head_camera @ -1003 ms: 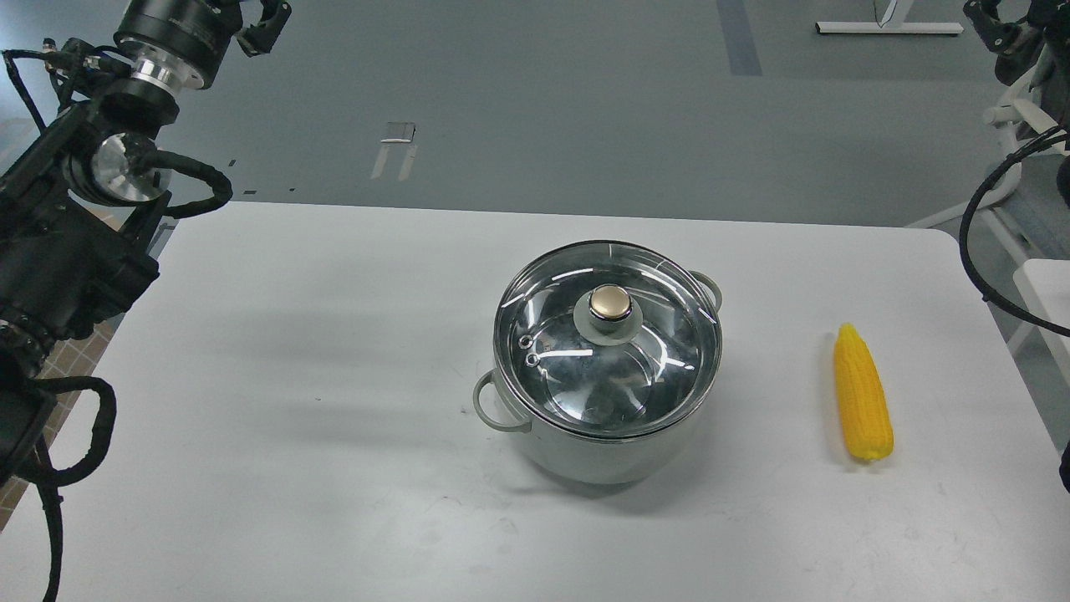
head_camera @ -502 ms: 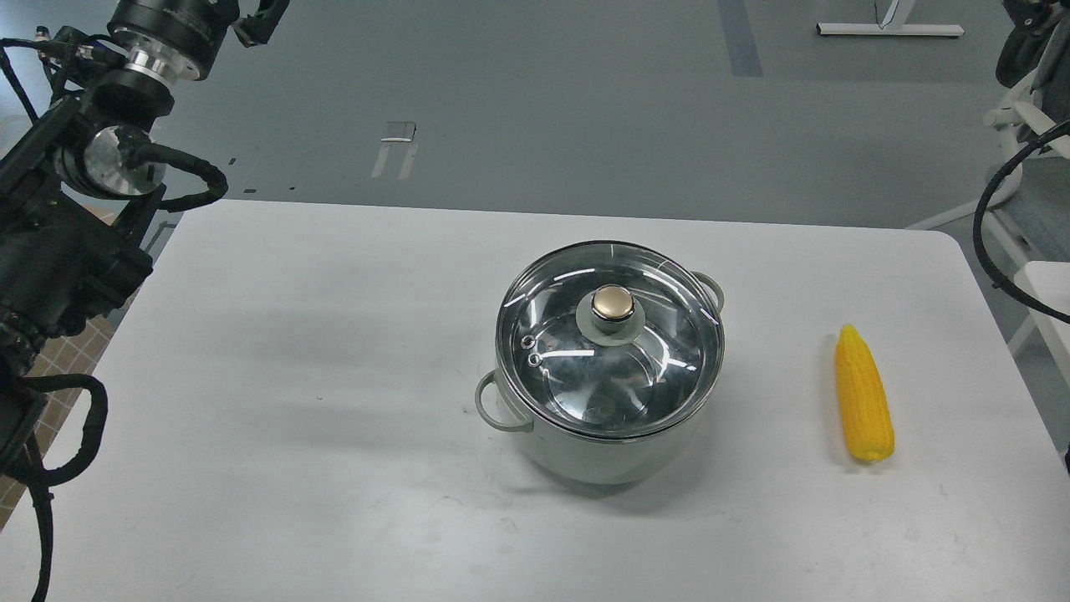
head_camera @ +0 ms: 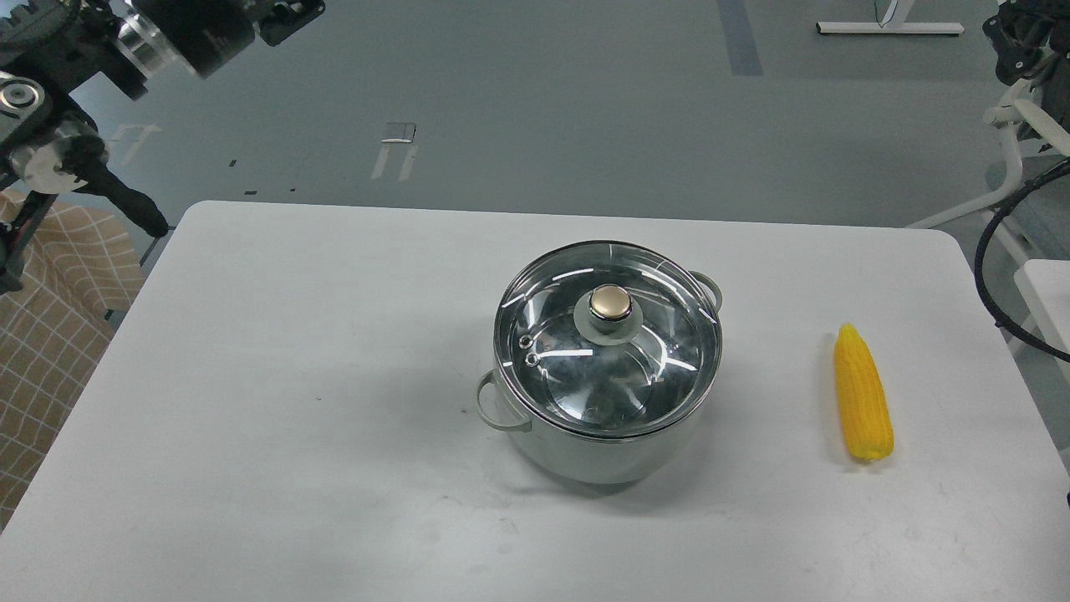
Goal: Open pot and put corn in
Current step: 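Reach the left hand to the glass lid's brass knob and grasp it, then lift the glass lid up off the steel pot with the left hand, then move the lid beside the pot and lower it onto the table, then release the lid and withdraw the left hand upward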
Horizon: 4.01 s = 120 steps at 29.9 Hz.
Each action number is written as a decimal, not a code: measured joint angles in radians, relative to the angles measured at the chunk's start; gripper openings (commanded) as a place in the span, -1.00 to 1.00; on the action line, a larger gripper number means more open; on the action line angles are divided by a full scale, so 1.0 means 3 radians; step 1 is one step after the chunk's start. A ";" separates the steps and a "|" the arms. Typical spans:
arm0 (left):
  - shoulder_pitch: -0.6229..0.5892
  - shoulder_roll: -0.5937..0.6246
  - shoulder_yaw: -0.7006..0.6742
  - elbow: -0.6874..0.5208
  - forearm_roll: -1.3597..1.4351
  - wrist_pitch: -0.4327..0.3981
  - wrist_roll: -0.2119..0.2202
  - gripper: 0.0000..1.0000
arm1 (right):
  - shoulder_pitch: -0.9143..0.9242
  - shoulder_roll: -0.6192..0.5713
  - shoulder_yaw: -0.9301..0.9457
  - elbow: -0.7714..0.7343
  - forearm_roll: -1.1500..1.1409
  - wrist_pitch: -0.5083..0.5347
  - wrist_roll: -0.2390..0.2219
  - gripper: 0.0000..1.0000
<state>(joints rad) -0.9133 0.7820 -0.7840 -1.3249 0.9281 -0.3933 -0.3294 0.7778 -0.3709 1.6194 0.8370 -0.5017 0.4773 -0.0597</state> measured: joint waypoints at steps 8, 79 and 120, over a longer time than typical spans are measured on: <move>0.0028 -0.0327 0.0201 -0.0615 0.2393 0.0007 -0.0035 0.77 | -0.0198 0.0012 0.0370 0.0207 0.0006 -0.0007 0.0011 1.00; 0.0097 0.0785 0.0560 -0.0800 0.2858 0.0185 -0.0170 -0.38 | -0.0413 -0.0018 0.0523 0.0192 0.0101 0.0035 0.0010 1.00; 0.2011 0.0616 0.0648 0.0771 0.2881 0.1423 -0.0389 0.46 | -0.0561 0.0057 0.0446 0.0318 0.0113 0.0037 0.0015 1.00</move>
<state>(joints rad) -0.3101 0.9667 -0.5897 -1.0937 1.7925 0.0337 -0.4460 0.6094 -0.3538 1.7532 0.9323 -0.4678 0.4886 -0.0553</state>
